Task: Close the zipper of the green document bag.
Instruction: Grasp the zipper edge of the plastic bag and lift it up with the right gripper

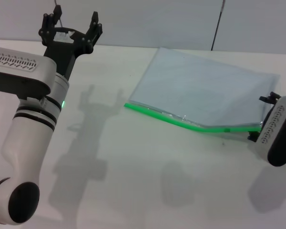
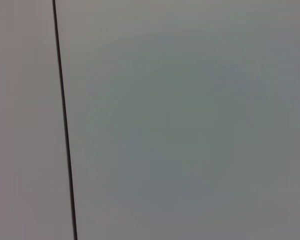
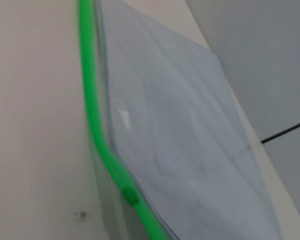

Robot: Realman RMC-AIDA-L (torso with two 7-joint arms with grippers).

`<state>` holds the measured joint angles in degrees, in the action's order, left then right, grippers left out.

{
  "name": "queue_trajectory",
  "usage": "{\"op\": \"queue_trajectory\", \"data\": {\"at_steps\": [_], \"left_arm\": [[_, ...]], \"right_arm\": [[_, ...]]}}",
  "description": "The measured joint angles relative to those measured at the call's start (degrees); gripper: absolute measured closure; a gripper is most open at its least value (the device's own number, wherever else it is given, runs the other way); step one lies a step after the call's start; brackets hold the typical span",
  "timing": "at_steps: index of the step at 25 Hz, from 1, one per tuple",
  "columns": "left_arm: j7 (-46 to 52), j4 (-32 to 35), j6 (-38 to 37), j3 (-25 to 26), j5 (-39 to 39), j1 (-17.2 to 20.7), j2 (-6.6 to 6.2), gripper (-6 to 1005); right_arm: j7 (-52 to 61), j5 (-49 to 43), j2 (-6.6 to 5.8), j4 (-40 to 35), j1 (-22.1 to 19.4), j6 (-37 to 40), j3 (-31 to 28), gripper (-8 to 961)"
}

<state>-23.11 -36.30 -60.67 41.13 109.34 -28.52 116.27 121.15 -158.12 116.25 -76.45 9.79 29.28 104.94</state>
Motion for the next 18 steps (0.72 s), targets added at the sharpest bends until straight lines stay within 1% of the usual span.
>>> {"op": "queue_trajectory", "data": {"at_steps": [4, 9, 14, 18], "left_arm": [[0.0, 0.0, 0.0, -0.2, 0.0, 0.0, 0.00, 140], [0.0, 0.0, 0.0, -0.5, 0.1, -0.1, 0.00, 142], [0.0, 0.0, 0.2, -0.8, 0.3, -0.4, 0.05, 143], [0.0, 0.0, 0.2, -0.8, 0.2, -0.4, 0.08, 144]], "right_arm": [[0.0, 0.0, -0.02, 2.5, 1.7, -1.6, 1.0, 111], [0.0, 0.0, -0.09, 3.8, 2.7, -2.5, 1.2, 115], [0.0, -0.6, -0.06, 6.1, 3.8, -5.0, 1.2, 298], [0.0, -1.4, 0.05, 7.1, 4.0, -6.5, 1.3, 371]]}}
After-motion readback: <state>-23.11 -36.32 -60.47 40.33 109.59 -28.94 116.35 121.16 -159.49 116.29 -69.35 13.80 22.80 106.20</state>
